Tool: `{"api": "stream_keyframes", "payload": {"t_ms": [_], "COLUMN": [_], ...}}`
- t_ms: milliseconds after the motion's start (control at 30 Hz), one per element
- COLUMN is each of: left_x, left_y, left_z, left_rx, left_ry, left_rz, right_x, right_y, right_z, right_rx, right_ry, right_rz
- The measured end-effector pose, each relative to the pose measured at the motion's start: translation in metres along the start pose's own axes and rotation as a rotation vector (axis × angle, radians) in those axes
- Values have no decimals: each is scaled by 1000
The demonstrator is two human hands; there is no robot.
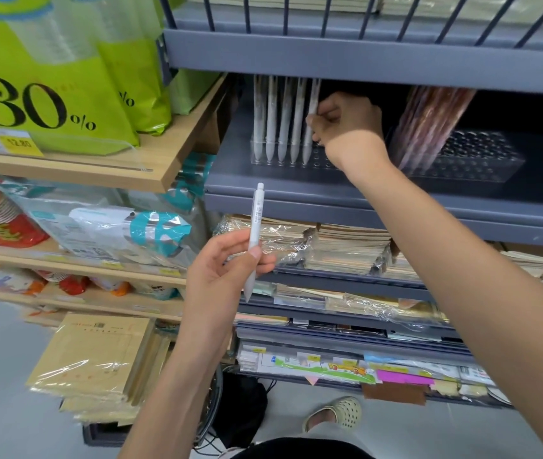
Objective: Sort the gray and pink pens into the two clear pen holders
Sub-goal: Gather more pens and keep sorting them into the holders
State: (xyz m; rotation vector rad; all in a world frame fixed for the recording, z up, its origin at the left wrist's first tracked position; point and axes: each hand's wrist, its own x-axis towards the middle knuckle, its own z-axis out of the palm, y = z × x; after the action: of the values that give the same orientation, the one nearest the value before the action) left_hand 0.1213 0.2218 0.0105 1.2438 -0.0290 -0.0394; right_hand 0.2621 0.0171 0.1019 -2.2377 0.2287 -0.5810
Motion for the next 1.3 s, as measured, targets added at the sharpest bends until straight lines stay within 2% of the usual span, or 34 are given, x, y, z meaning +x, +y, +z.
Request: {"api": "stream_keyframes", "payload": {"t_ms": [267,433,500,600,700,833,967,1067,1200,1300], "left_x": [-2,0,3,11,19,30,65,114,170,196], "left_y": [2,-1,-2,-1,2,13,32,42,39,37], "left_z": [-3,-8,-7,-2,6,16,18,22,31,32], "left_rx": [-20,77,96,125,176,294,478,688,718,848], "left_ry": [20,65,72,61,10,-73,-13,23,-181,-236], "left_rz": [4,28,47,91,133,219,422,362,278,241], "right_x": [-2,-36,-60,-91,-103,-100,-83,-68,-49,-38], "right_y": [5,0,-5,-13,-17,-16,-6,2,14,17], "right_z": [0,-9,-13,-18,-22,-32,-49,-59,-58,-54], "right_rx": [20,235,302,228,216,287,537,594,575,592], "right_ry": [-6,-9,-131,-398,-460,-345,-94,59,154,228], "right_rz": [11,48,44,24,5,25,71,80,48,17]}}
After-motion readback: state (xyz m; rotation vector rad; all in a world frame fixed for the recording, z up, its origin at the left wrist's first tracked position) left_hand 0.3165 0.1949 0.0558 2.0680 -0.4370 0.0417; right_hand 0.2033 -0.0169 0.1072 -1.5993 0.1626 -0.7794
